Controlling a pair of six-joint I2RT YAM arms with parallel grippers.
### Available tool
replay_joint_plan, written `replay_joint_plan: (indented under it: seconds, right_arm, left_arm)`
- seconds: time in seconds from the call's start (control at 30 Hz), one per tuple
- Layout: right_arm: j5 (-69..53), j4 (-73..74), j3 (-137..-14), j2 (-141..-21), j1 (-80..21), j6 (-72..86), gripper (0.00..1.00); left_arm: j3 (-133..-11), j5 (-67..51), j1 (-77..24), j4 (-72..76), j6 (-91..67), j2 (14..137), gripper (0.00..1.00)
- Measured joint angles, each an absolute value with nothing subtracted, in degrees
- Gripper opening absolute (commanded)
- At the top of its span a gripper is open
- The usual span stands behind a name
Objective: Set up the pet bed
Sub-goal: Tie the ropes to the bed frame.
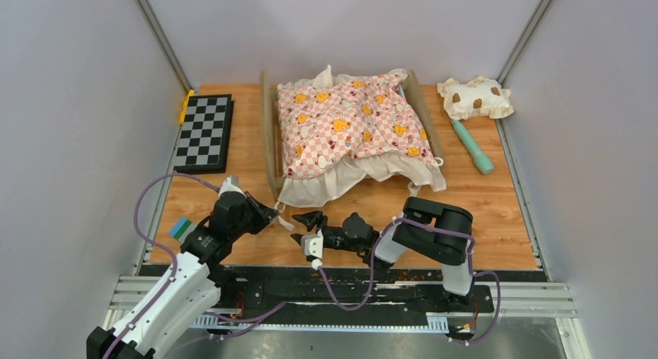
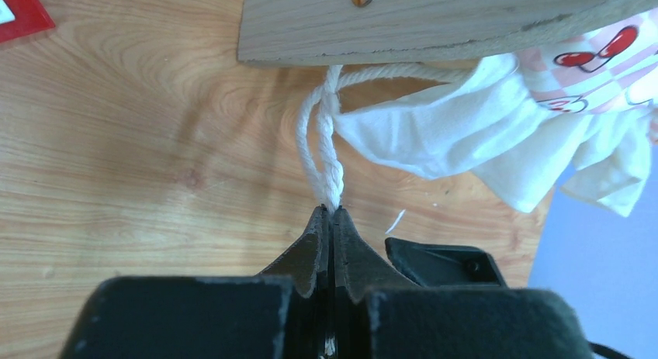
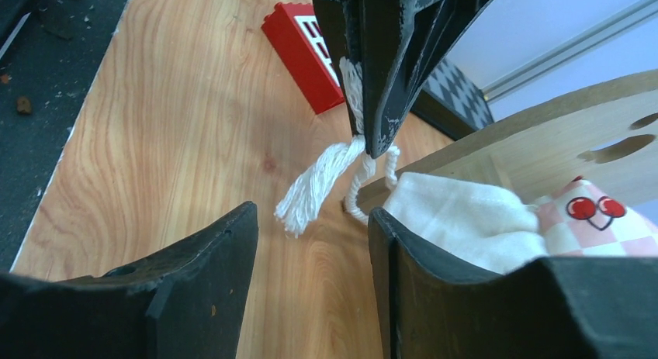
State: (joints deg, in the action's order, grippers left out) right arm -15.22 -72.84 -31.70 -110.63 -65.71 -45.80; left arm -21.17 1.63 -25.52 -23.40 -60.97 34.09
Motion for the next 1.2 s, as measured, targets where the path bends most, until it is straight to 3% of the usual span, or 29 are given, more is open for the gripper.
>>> replay_joint_plan:
  seconds: [0.43, 0.6, 0.7, 0.87, 1.2]
  right_arm:
    - [-6.68, -76.2, -30.17, -110.61, -67.68, -47.05, 0.54]
    - [-3.95, -77.14, -30.81, -110.61, -68.6, -46.57, 0.33]
    - [-3.18, -77.78, -30.68, -110.61, -68.95, -45.15, 0.28]
    - [-3.27, -78.85, -29.5, -110.96, -68.99, -43.11, 0.28]
    - [-2.48, -82.17, -33.56, -118.56, -68.93, -42.76, 0.39]
  left_arm:
    - [-22.13, 6.17, -25.52, -28.21, -74.28, 30.33, 0.0]
    - [-22.13, 6.66, -25.52, -30.74, -81.01, 29.85, 0.0]
    - [-22.13, 7.53, -25.52, -32.34, -83.99, 29.08, 0.0]
    - [-22.13, 8.62, -25.52, -33.43, -87.74, 28.38, 0.0]
    - [-22.13, 8.75, -25.52, -34.57, -96.31, 26.72, 0.0]
